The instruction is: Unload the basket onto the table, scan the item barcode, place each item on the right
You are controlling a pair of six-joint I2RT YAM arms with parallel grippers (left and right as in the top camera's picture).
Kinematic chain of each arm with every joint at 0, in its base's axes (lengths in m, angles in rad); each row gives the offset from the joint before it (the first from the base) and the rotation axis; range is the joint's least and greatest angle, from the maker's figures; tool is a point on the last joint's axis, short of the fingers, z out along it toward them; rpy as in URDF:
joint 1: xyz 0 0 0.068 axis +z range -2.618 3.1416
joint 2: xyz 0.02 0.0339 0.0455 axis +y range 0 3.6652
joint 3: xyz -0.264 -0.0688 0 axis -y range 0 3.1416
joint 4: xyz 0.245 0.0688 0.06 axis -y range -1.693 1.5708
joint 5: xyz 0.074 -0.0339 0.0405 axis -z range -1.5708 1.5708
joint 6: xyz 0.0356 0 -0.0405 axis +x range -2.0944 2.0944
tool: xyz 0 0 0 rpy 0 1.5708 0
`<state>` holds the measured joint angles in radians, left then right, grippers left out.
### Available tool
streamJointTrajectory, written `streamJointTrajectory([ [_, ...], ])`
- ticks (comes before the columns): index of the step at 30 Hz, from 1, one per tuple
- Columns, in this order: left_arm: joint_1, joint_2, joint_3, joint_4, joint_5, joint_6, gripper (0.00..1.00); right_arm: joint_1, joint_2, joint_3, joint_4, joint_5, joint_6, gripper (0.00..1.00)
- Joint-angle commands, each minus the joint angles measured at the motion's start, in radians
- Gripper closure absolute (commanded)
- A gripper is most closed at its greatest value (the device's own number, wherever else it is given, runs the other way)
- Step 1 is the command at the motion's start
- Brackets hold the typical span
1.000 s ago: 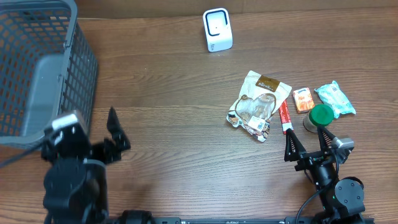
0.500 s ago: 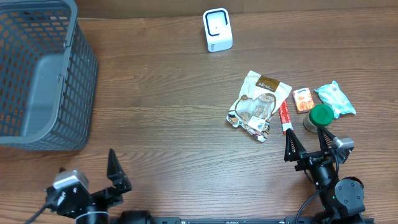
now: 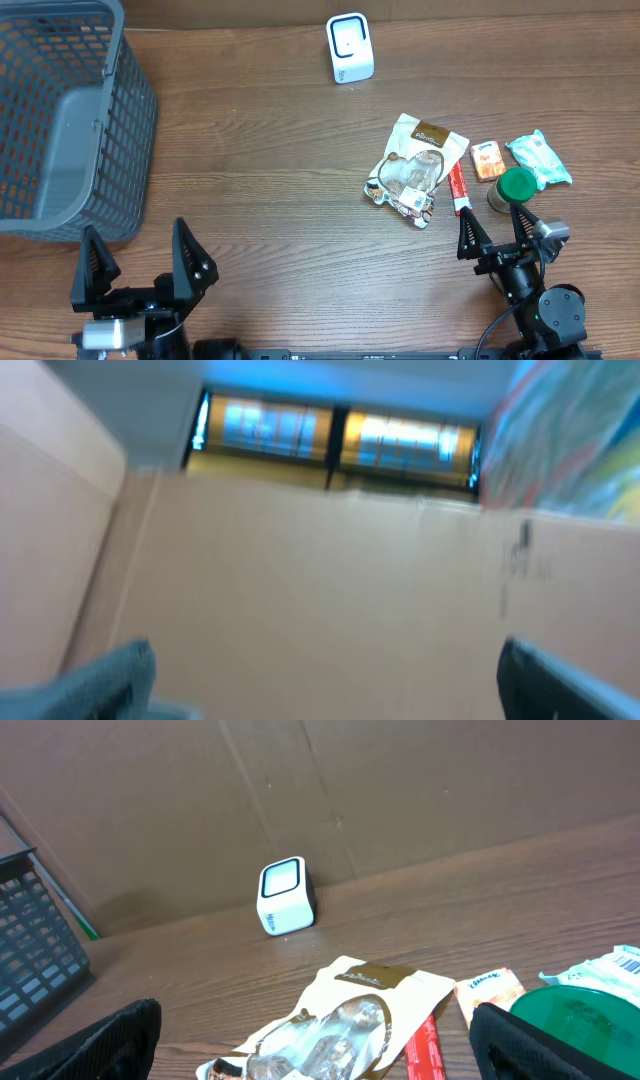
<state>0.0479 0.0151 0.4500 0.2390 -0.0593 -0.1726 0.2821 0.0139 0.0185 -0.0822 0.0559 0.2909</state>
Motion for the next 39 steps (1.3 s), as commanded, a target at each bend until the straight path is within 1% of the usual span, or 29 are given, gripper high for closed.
streamJointTrajectory([
  [1,0.006,-0.011,-0.123,0.146,0.052,0.008,0.0,-0.003,-0.011,-0.01,0.004,0.001,-0.004,0.0],
  [4,0.006,-0.011,-0.214,0.225,0.052,0.008,0.0,-0.003,-0.011,-0.01,0.004,0.001,-0.004,0.0],
  [11,0.006,-0.011,-0.348,0.154,0.05,0.008,0.0,-0.003,-0.011,-0.01,0.004,0.001,-0.004,0.0],
  [17,0.007,-0.011,-0.414,-0.008,0.048,0.008,0.0,-0.003,-0.011,-0.01,0.004,0.001,-0.004,0.0],
  [27,0.025,-0.011,-0.445,-0.318,0.038,0.009,0.0,-0.003,-0.011,-0.01,0.004,0.001,-0.004,0.0],
  [31,0.025,-0.011,-0.445,-0.316,0.038,0.039,0.0,-0.003,-0.011,-0.01,0.004,0.001,-0.004,0.0],
  [39,0.025,-0.011,-0.445,-0.315,0.038,0.039,0.0,-0.003,-0.011,-0.01,0.004,0.001,-0.004,0.0],
])
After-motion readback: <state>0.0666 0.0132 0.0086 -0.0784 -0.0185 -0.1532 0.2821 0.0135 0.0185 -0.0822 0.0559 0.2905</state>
